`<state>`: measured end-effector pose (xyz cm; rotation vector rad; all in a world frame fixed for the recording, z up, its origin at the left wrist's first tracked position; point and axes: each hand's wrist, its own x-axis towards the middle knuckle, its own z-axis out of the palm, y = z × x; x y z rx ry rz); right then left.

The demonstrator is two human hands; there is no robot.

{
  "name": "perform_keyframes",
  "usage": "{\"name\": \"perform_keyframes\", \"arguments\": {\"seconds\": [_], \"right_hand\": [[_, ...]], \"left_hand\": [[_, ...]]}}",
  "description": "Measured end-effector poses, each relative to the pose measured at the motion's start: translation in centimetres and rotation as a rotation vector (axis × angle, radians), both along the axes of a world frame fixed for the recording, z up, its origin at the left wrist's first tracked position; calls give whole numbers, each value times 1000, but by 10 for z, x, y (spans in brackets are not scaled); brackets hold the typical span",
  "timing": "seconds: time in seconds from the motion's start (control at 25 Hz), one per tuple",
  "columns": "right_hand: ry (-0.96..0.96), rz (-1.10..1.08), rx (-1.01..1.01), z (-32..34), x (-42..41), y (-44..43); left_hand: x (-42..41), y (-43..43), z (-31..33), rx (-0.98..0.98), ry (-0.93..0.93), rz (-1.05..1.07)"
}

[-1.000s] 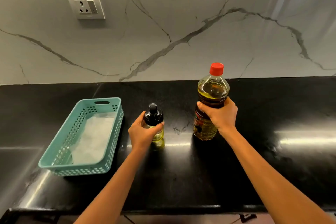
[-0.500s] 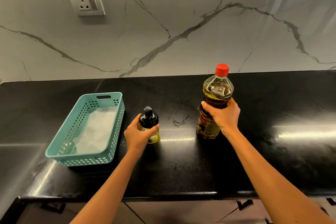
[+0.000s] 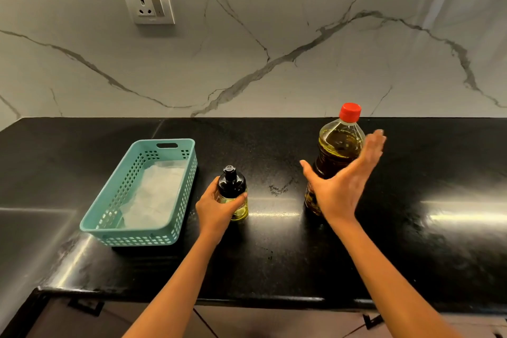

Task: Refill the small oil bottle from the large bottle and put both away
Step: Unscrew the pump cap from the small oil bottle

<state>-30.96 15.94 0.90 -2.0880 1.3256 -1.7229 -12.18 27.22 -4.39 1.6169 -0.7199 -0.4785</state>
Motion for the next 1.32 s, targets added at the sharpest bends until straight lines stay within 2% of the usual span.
{"name": "perform_keyframes", "arguments": {"seconds": [0.08,0.16,0.24,0.32,0.44,0.56,0.68,0.88,0.96,1.12,1.32], "right_hand": [[112,100,-202,5,22,12],[249,275,-256,9,46,19],[375,510,-114,14,70,21],[560,720,141,24,90,23],[881,813,303,36,115,17],[986,819,349,42,125,16],[803,839,423,40,118,15],[11,745,727,21,83,8],[-204,655,830,1,72,9],[-348,470,926,-42,60,14],[-379,369,950,-70,57,18]], "left_hand": [[-1,1,2,6,-1,-10],[-1,1,1,3,3,-18],[0,1,2,10,-5,-14],[-1,1,3,24,-5,-8],[0,0,2,26,12,-6],[1,0,2,44,29,-17],[1,1,3,47,37,-25],[4,1,0,39,29,-30],[5,-1,-3,46,16,-28],[7,-2,-7,67,-29,-21],[7,-2,-6,89,-23,-14]]}}
